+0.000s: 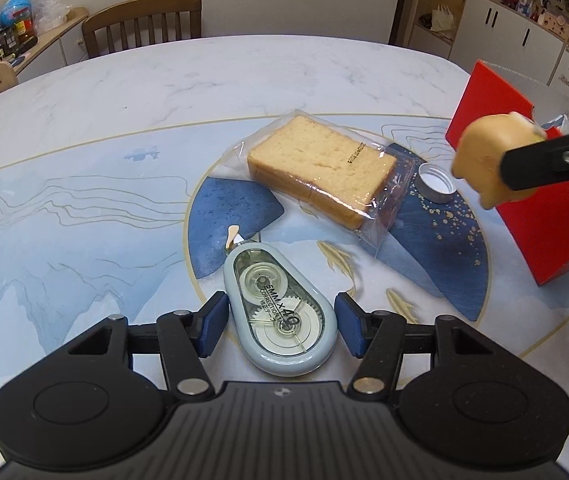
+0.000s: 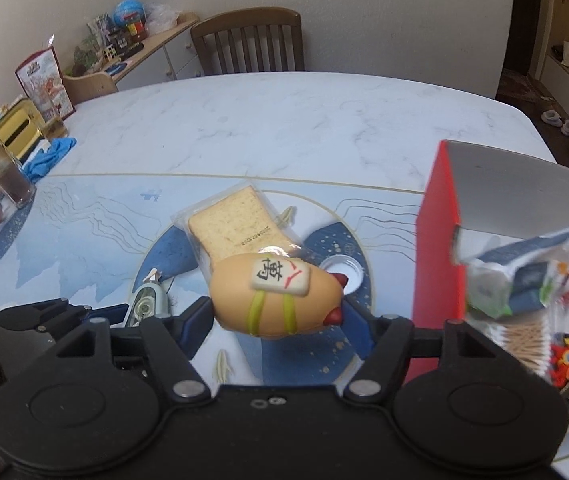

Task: Organize objects
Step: 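Lift the correction tape and bun and carry both over the shoebox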

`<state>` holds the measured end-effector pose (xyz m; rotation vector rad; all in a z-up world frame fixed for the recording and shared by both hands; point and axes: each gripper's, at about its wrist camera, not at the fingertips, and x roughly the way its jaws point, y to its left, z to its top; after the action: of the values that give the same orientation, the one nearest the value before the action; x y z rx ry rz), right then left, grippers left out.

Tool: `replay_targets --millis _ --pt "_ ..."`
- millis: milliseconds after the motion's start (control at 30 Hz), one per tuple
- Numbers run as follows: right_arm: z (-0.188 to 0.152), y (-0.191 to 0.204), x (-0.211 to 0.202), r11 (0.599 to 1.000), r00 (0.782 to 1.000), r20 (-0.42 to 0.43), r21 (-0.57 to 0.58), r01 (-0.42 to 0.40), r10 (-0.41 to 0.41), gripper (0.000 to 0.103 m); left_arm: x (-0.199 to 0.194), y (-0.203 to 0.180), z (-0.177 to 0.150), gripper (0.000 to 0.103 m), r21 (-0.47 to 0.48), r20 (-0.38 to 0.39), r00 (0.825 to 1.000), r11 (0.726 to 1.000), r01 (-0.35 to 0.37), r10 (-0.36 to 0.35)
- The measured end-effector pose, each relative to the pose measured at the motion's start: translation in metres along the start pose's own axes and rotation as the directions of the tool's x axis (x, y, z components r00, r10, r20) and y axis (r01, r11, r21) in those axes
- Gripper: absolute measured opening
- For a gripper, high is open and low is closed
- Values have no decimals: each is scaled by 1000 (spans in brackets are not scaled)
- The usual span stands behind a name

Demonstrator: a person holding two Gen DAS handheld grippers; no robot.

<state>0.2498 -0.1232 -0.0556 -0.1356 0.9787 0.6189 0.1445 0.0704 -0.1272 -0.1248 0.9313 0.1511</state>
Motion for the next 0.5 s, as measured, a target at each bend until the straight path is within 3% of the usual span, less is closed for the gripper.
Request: replay_targets --millis 500 --pt "-15 -24 -50 1000 999 44 11 -11 10 68 -52 -25 10 58 -10 51 994 995 99 -98"
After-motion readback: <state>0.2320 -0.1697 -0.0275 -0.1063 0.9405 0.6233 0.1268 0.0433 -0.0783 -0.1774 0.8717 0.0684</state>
